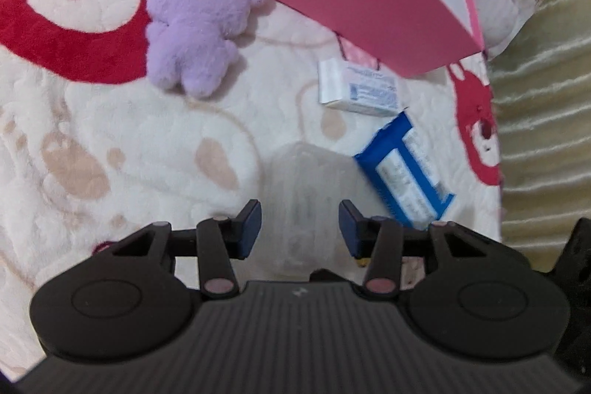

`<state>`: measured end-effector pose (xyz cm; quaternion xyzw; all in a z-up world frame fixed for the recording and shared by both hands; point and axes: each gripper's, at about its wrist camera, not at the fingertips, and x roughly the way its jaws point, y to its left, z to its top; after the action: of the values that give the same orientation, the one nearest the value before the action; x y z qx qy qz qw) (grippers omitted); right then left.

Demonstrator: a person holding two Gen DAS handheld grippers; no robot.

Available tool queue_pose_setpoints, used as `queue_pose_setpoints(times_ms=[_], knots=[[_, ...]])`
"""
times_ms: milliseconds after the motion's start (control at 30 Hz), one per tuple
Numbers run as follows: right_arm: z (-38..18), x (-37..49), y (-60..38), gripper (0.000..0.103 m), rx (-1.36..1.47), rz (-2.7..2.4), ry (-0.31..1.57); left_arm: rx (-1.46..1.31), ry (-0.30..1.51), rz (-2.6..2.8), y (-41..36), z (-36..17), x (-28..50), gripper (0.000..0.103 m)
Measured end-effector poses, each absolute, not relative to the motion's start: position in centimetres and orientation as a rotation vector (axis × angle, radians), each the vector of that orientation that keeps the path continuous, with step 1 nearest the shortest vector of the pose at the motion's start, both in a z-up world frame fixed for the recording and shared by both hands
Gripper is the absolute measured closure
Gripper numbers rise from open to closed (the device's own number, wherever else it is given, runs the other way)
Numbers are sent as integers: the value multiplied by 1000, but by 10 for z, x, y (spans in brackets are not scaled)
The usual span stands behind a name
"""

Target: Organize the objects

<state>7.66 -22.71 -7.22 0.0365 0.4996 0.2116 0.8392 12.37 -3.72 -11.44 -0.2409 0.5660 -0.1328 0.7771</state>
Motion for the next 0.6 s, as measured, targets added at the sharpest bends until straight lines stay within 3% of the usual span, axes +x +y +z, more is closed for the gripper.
queue_pose_setpoints(times_ms=[367, 500, 600], knots=[[-94, 72, -198, 28, 48, 409, 1052, -525, 1208, -294, -45, -131, 121, 56], [-96, 72, -197, 27, 56, 385, 1043, -524, 1193, -306, -50, -132, 120, 61], [-102, 73, -196, 32, 58, 345, 1056, -505, 1191, -300, -53, -131, 120, 62]])
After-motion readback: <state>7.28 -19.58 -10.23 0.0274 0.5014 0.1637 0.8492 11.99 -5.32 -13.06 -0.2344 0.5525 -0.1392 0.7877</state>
